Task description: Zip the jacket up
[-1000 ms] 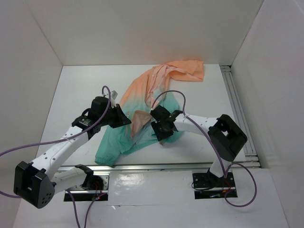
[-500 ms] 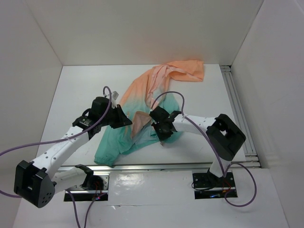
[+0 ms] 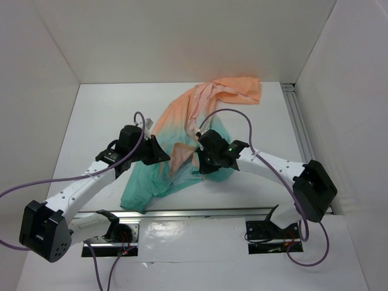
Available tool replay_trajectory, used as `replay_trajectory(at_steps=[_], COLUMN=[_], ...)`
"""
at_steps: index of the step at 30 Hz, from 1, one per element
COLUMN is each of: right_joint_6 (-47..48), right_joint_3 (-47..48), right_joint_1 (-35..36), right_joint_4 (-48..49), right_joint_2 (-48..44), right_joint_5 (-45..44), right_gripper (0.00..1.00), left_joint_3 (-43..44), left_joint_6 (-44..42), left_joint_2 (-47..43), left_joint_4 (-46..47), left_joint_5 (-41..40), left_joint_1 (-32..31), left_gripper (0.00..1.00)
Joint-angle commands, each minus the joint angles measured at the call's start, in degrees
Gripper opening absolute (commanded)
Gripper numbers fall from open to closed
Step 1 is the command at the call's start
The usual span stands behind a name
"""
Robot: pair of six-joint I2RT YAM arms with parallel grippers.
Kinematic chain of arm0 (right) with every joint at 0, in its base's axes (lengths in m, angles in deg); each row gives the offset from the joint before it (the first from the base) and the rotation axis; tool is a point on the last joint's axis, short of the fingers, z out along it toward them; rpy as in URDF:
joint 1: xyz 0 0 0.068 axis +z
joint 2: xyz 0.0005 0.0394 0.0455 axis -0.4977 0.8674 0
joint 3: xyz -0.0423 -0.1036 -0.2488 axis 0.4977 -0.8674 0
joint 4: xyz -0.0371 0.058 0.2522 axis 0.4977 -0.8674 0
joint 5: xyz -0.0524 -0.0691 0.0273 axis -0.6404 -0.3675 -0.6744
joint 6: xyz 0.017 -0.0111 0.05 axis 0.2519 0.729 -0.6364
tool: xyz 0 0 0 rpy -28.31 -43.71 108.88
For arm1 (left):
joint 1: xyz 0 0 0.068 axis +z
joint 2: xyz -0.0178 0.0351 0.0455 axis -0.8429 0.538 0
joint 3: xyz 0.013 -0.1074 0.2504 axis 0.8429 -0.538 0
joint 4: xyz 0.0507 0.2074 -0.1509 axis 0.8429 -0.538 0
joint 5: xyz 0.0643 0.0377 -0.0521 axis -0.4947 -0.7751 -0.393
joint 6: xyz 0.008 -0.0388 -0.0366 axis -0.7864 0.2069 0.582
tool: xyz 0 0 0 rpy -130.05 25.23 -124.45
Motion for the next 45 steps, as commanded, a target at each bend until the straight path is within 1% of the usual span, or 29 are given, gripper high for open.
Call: replay_trajectory(at_steps=[1, 4, 5, 6, 7, 8, 11, 12, 15, 18, 19, 22, 24, 25, 28, 31, 34, 35, 36, 37, 38, 39, 40, 41, 42, 44, 45], right_joint_6=[-4.57, -9.49, -11.76, -13.00, -14.06, -16.33, -19.69, -21.26, -22.42, -23.64, -23.65, -24.27, -23.74, -23.74, -24.35, -24.97, -23.74, -23.22, -23.21, -24.08, -24.61, -25.31, -25.32, -26.28, -26.90, -28.03, -28.05], right_joint_3=[-2.37, -5.62, -8.85, -10.89, -13.26, -18.50, -27.22, -28.73, -32.43, -34.89, -35.42, -35.43, -35.43, -35.43, -37.36, -37.89, -37.11, -36.32, -36.31, -35.53, -35.52, -35.52, -35.52, -35.52, -36.04, -36.57, -36.57], right_joint_1=[0.19, -1.91, -1.92, -2.61, -3.23, -3.24, -5.69, -6.22, -7.36, -7.98, -7.98, -7.98, -7.98, -7.98, -7.98, -7.98, -7.98, -7.98, -7.98, -7.98, -8.59, -8.60, -8.60, -9.12, -9.12, -9.12, -9.12], right_joint_4=[4.16, 10.84, 13.21, 19.15, 22.77, 30.99, 42.29, 47.80, 54.86, 60.23, 64.17, 67.27, 67.28, 67.89, 68.50, 65.62, 58.61, 52.75, 49.21, 45.70, 42.62, 37.54, 35.40, 33.12, 29.87, 26.87, 24.33], right_joint_2=[-4.07, -7.85, -9.17, -10.75, -12.42, -16.00, -21.03, -21.92, -23.07, -22.38, -22.37, -19.74, -18.68, -18.16, -20.08, -22.80, -24.73, -25.35, -25.97, -26.67, -28.15, -29.04, -29.92, -32.02, -33.08, -36.24, -37.21], right_joint_5=[2.93, 5.83, 6.53, 7.93, 8.56, 10.22, 12.68, 13.22, 13.84, 15.67, 16.20, 17.69, 18.41, 19.28, 17.70, 16.13, 14.90, 12.37, 10.51, 8.23, 6.30, 3.06, 1.72, -0.03, -2.57, -5.05, -6.63], right_gripper=[0.00, 0.00, 0.00, 0.00, 0.00, 0.00, 0.00, 0.00, 0.00, 0.00, 0.00, 0.00, 0.00, 0.00, 0.00, 0.00, 0.00, 0.00, 0.00, 0.00, 0.00, 0.00, 0.00, 0.00, 0.00, 0.00, 0.00], left_joint_3=[-0.89, -2.38, -2.91, -3.44, -3.97, -5.10, -6.51, -7.04, -8.10, -11.26, -11.96, -12.50, -13.19, -13.98, -16.27, -17.76, -18.56, -17.43, -15.76, -11.75, -9.70, -7.86, -5.23, -4.33, -3.45, -2.39, -2.39], left_joint_6=[1.34, 3.00, 3.62, 4.93, 5.56, 5.56, 7.06, 7.06, 7.06, 8.10, 8.11, 5.31, 5.30, 5.30, 5.30, 5.30, 7.06, 7.06, 7.06, 5.75, 5.04, 4.51, 3.98, 3.98, 3.98, 4.59, 5.12], left_joint_2=[0.18, 0.18, 0.18, 0.18, 0.18, 0.18, 0.18, 0.18, -0.52, -1.05, -1.05, -0.26, 0.53, 0.53, 0.53, 0.53, 0.53, 1.75, 4.28, 5.87, 7.46, 8.95, 11.49, 12.73, 13.88, 17.04, 17.92], left_joint_4=[4.73, 6.84, 7.89, 10.52, 12.02, 13.69, 18.00, 18.62, 21.34, 26.96, 28.11, 30.05, 31.10, 33.20, 35.59, 37.34, 38.40, 36.58, 32.99, 26.17, 22.62, 19.80, 17.07, 16.52, 16.52, 17.04, 17.05], left_joint_5=[1.50, 1.50, 2.11, 2.11, 2.81, 2.82, 2.82, 2.29, 1.06, 0.36, 0.36, 2.99, 3.51, 3.52, 3.52, 4.22, 4.75, 2.75, 1.16, -0.33, -2.44, -6.63, -8.15, -8.87, -8.87, -9.40, -8.18], left_joint_1=[0.26, -0.88, -0.88, -0.88, -1.67, -2.37, -3.87, -3.87, -5.37, -6.68, -6.68, -6.68, -6.68, -6.68, -6.68, -6.68, -7.21, -7.21, -8.08, -8.96, -11.58, -13.09, -16.06, -17.13, -18.01, -19.51, -20.13], left_gripper=[0.00, 0.00, 0.00, 0.00, 0.00, 0.00, 0.00, 0.00, 0.00, 0.00, 0.00, 0.00, 0.00, 0.00, 0.00, 0.00, 0.00, 0.00, 0.00, 0.00, 0.00, 0.00, 0.00, 0.00, 0.03, 0.18, 0.21])
